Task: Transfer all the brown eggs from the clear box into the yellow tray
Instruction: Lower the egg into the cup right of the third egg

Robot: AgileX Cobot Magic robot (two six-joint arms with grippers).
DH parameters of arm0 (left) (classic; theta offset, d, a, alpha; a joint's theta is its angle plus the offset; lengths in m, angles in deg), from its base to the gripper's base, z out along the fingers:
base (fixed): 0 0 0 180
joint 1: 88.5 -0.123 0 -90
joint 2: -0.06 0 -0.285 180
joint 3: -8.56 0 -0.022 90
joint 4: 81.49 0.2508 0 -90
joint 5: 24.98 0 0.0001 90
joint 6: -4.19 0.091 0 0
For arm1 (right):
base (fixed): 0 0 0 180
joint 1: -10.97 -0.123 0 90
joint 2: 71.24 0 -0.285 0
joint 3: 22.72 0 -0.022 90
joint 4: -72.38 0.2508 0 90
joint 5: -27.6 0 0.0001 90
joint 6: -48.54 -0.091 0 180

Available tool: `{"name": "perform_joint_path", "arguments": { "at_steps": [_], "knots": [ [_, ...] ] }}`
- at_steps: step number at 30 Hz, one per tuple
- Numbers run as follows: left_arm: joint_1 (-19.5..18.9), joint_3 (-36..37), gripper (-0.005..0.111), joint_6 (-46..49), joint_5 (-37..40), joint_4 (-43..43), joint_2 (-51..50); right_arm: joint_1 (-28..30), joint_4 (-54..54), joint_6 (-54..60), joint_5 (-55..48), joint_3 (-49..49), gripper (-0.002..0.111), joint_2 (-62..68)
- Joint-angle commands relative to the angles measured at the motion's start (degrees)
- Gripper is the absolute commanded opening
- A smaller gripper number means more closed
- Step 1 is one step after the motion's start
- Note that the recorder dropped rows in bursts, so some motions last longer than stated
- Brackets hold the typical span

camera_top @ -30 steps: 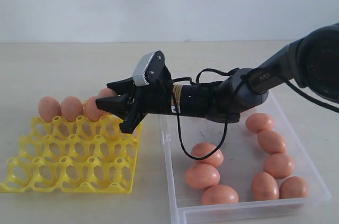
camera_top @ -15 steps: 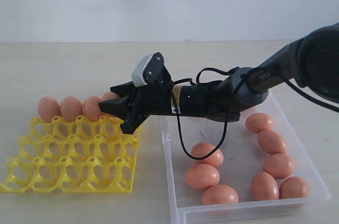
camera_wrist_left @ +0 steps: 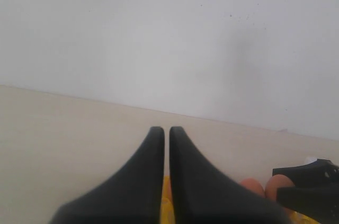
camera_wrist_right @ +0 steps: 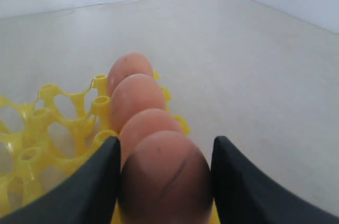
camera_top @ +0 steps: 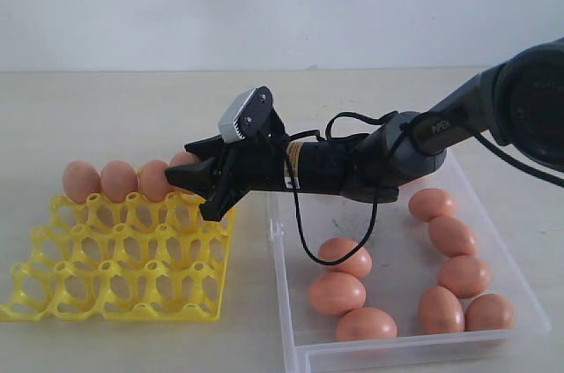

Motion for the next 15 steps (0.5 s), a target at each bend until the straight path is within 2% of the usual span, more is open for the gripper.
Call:
{"name": "perform_joint_path", "arguments": {
  "at_steps": [1, 15],
  "knots": [
    [0.3, -0.2, 0.004, -0.1, -0.3, 0.0, -0.2, 0.2, 0.1, 0.1, -1.5, -0.1, 0.000, 0.1],
    [0.3, -0.2, 0.004, -0.1, -0.3, 0.0, -0.2, 0.2, -0.2, 0.1, -1.9, -0.1, 0.000, 0.1]
  ]
}}
